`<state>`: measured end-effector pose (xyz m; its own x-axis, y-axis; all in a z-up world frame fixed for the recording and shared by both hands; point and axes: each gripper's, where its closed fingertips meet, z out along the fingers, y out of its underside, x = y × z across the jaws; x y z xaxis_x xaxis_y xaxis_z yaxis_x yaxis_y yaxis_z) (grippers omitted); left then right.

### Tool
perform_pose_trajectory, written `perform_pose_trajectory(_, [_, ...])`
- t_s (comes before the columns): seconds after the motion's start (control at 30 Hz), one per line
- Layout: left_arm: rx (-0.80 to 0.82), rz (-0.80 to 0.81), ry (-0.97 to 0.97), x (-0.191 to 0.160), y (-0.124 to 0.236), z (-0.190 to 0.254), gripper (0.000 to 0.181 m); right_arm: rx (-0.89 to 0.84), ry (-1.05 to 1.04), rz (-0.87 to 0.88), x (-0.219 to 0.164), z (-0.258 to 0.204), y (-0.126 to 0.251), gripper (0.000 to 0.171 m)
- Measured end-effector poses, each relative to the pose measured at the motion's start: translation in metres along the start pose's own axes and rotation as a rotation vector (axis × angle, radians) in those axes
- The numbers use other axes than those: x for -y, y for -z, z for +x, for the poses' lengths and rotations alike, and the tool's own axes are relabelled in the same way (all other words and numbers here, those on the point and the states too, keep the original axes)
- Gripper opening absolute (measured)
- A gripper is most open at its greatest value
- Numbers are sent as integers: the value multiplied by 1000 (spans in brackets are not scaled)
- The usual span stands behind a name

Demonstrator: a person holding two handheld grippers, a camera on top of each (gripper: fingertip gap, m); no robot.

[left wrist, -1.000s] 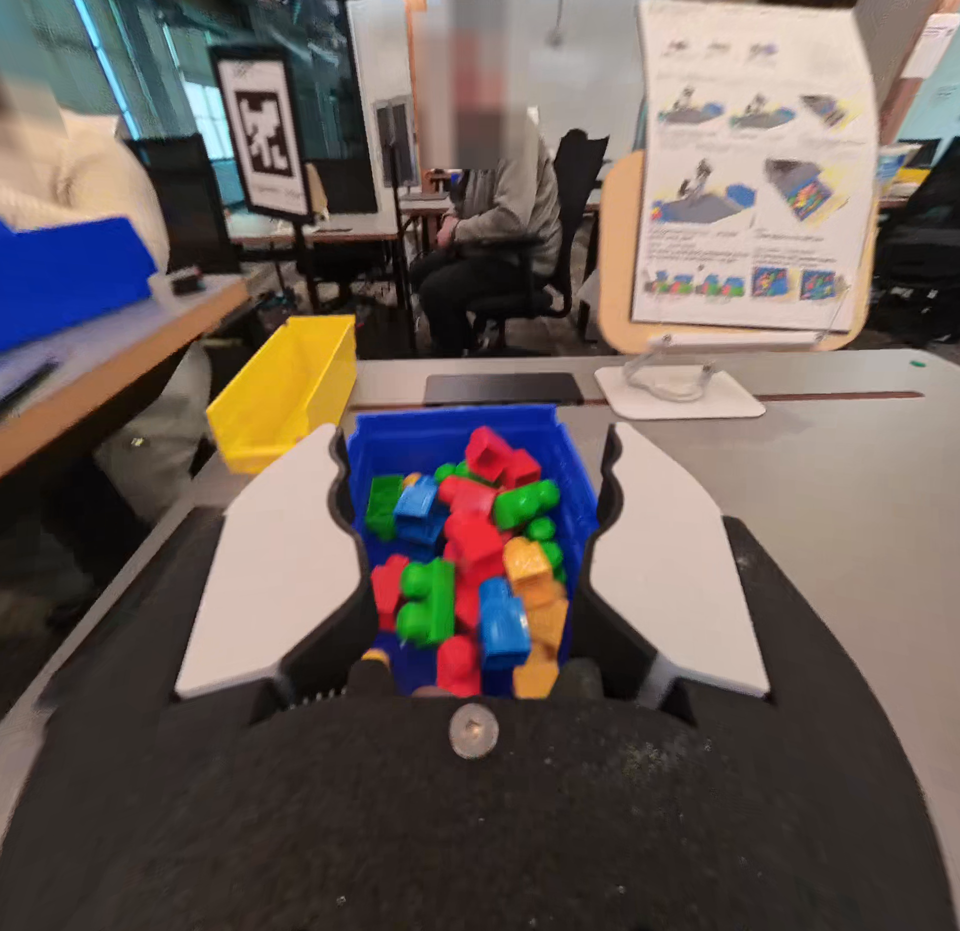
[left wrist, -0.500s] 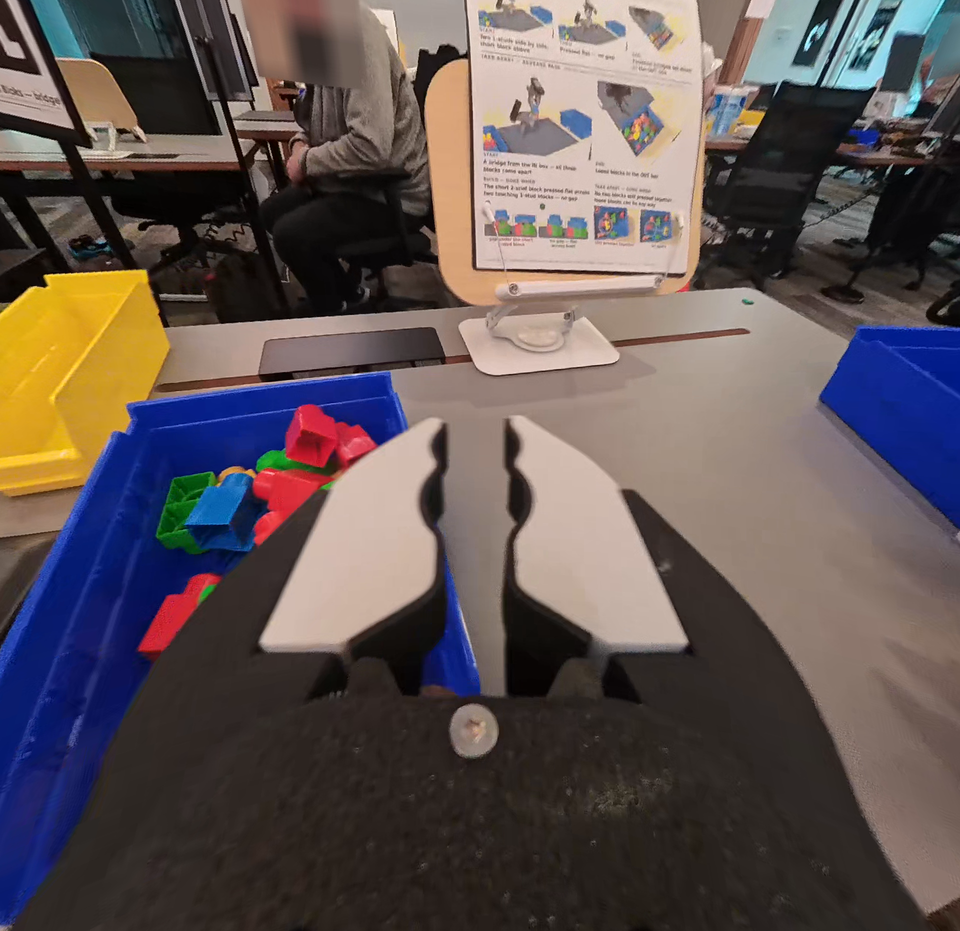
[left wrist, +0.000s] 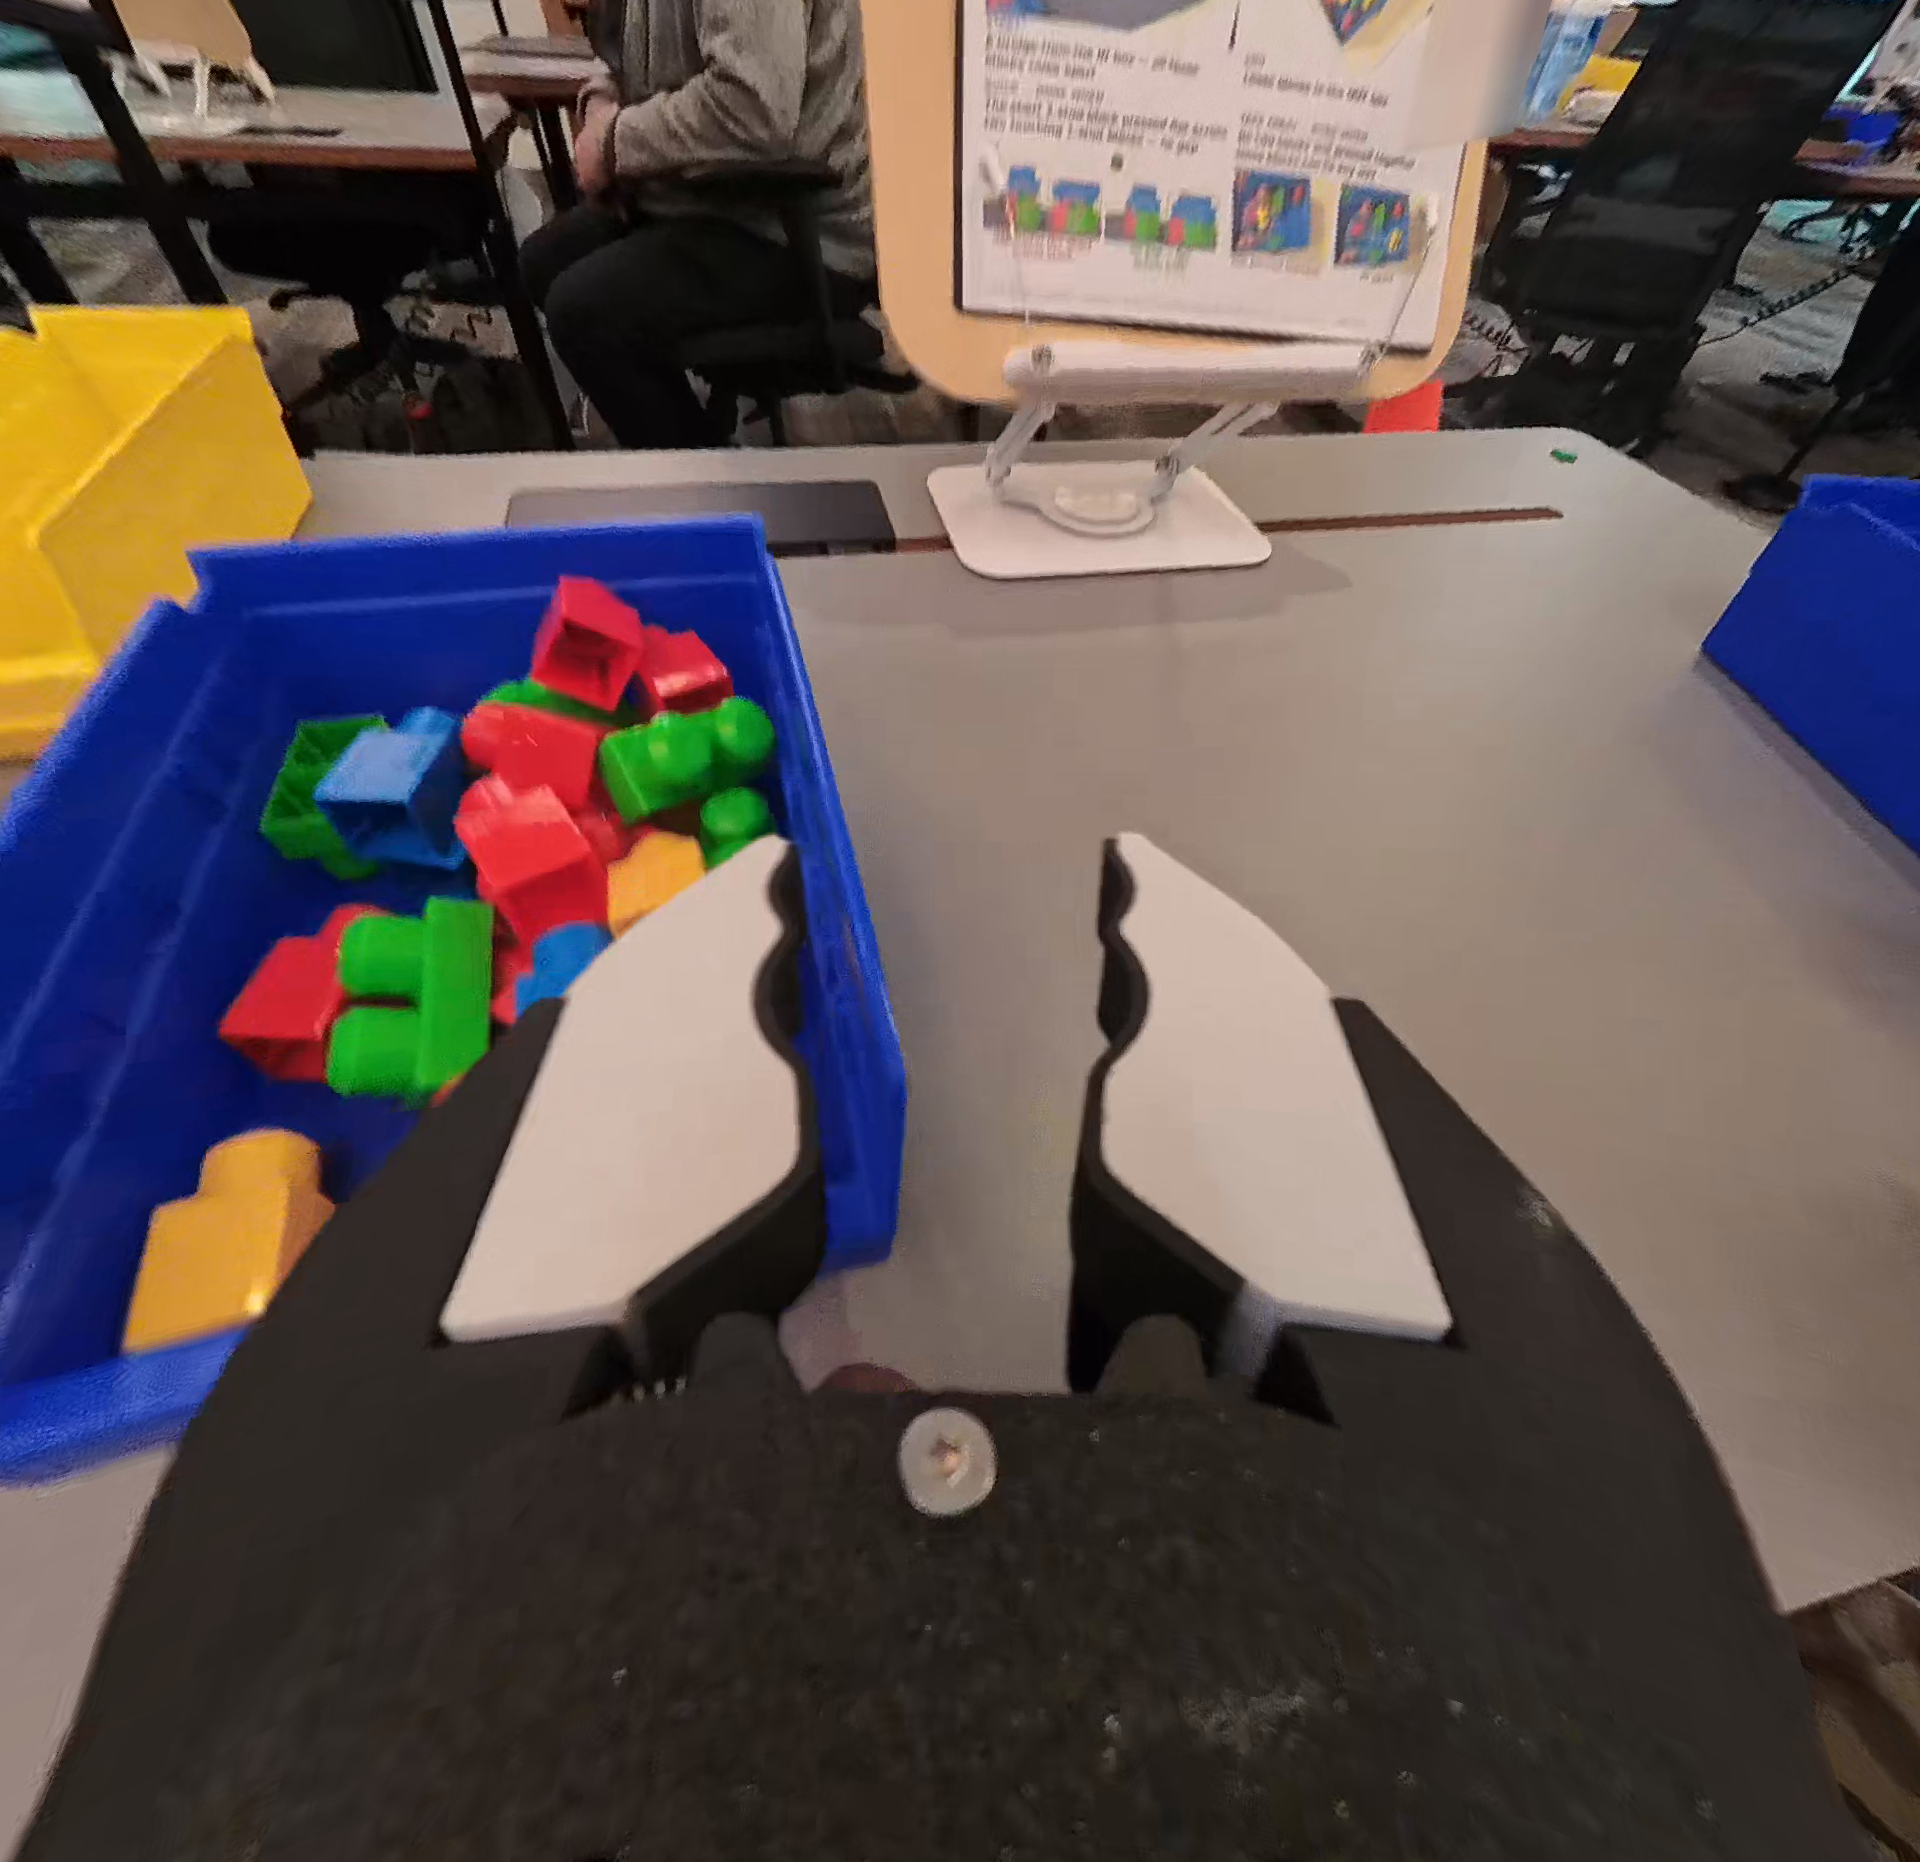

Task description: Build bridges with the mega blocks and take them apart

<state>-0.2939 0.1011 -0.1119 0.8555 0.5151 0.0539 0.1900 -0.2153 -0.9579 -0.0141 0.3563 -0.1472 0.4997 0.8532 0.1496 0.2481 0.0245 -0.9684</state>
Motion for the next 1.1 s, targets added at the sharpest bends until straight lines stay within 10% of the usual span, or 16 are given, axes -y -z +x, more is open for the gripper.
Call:
perform_pose_trajectory(0.27, [-4,18,45,-67,25,22,69,-211,6,-79,-29,55,25,42])
perform_pose_trajectory(0.6, [-25,34,83,-61,30,16,66,-273,-73,-251,-72,87,-1,64])
perform_pose_trajectory(1.1, [-13,1,16,-61,15,29,61,-293,6,-285,-76,117,-12,4])
